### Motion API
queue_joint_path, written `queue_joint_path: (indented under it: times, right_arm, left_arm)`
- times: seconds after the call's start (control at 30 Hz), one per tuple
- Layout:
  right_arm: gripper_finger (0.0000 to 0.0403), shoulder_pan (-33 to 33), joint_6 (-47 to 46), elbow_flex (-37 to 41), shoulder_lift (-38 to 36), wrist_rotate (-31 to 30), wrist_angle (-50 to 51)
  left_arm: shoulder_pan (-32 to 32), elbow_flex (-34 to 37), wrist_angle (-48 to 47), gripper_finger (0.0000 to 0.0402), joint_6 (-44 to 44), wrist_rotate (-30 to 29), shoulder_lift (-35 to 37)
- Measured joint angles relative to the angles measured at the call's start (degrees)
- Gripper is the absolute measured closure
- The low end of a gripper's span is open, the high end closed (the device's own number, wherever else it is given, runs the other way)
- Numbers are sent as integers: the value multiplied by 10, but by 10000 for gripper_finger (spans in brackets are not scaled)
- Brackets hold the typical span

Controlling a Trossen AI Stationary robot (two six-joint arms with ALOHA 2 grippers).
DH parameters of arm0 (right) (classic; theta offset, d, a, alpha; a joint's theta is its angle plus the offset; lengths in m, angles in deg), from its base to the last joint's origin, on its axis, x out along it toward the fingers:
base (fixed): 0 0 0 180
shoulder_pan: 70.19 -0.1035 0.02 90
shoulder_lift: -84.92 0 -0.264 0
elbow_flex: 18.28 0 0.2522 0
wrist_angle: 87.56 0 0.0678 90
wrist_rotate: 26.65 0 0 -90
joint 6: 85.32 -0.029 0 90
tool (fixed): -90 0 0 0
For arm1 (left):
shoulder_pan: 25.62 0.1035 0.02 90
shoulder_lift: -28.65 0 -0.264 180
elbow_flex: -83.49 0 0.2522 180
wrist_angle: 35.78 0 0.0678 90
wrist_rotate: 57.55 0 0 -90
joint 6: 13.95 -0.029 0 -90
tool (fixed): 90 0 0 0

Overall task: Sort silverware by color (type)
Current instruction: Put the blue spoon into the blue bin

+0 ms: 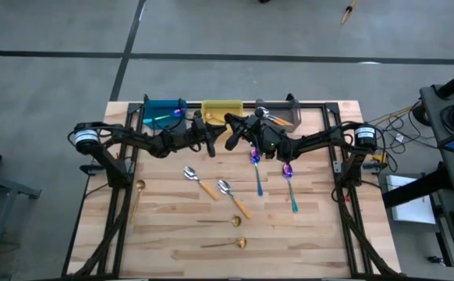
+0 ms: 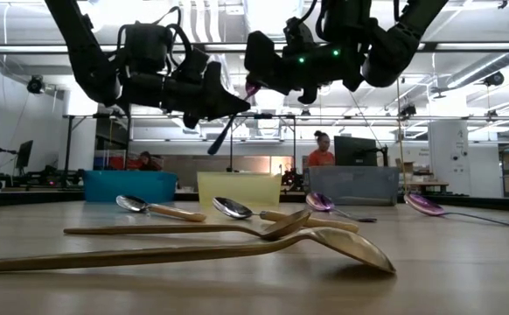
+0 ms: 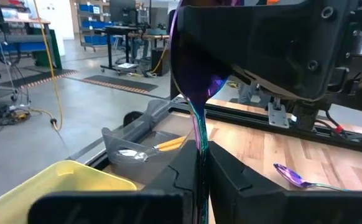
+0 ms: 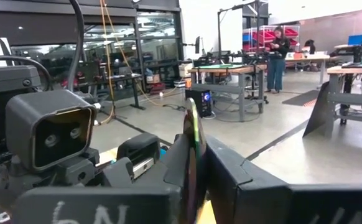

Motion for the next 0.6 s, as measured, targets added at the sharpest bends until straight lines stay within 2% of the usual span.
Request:
queue_joint_path:
  times: [0.3,0.6]
  right_arm:
    - [293,1,3,0,-2,-4,4]
    - [242,6,11,0,-29,-11,49]
  left_arm:
    - [2,0,-62,401,10,0,42]
    - [36,0,-205,400,-9,0,135]
